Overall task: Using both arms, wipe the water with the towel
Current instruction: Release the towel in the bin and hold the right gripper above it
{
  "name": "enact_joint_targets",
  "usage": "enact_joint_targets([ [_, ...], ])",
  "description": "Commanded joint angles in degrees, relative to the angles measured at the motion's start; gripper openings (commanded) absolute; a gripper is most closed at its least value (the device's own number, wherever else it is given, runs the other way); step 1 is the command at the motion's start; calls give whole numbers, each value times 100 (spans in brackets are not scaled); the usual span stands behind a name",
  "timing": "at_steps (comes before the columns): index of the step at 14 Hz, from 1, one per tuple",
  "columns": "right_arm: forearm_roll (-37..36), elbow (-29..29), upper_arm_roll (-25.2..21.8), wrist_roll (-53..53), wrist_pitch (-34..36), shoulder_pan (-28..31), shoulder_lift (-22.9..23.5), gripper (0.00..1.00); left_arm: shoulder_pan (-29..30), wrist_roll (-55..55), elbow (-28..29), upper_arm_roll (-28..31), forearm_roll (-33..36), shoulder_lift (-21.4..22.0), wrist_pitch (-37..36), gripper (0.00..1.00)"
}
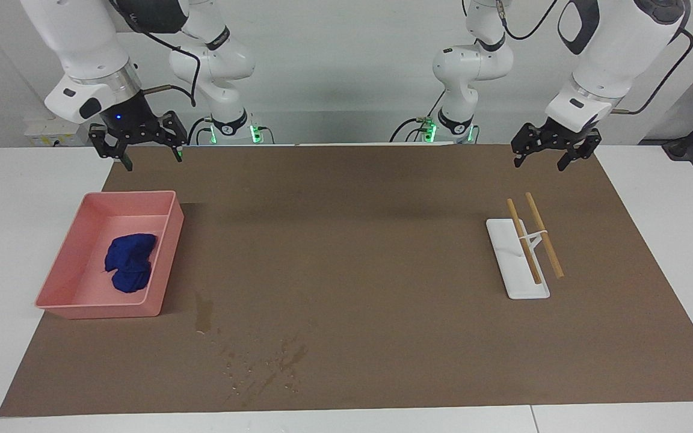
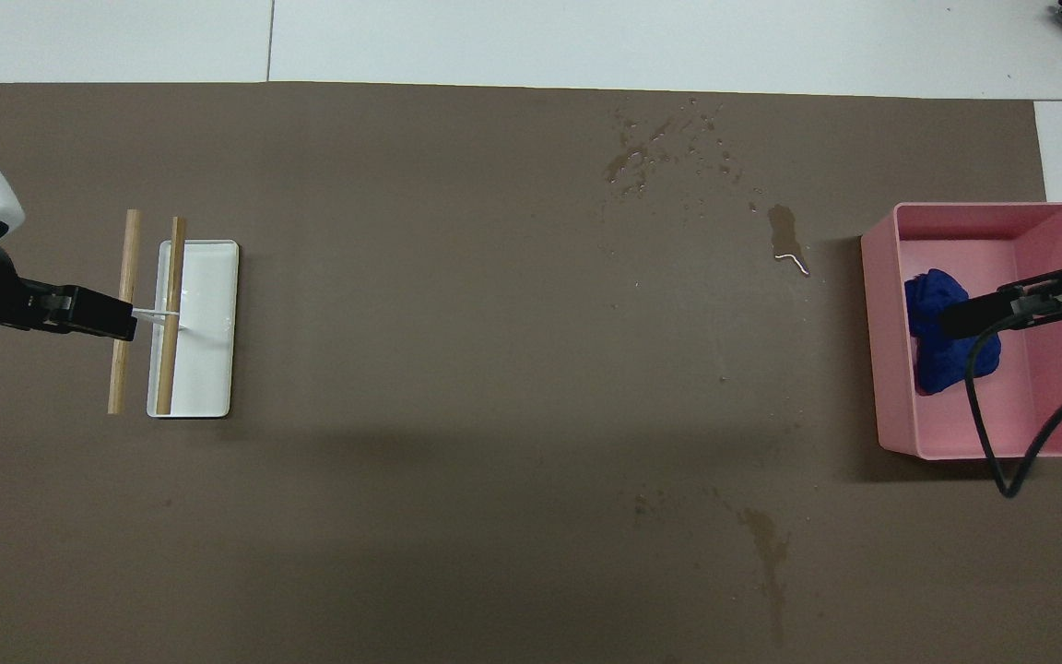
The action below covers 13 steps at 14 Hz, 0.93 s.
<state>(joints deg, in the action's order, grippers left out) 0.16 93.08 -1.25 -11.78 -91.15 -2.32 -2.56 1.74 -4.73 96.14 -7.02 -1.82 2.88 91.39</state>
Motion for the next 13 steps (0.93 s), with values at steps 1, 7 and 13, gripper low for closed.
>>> enact_joint_targets([
  [1, 106, 79, 73, 141, -122, 73, -25, 100, -25, 52, 159, 25, 59, 151, 55, 100],
  [7, 107, 88, 64, 202, -148, 82, -25, 100, -25, 52, 159, 25, 59, 151, 55, 100],
  [13, 107, 88, 64, 202, -148, 126, -25, 100, -25, 52, 159, 25, 59, 151, 55, 100],
])
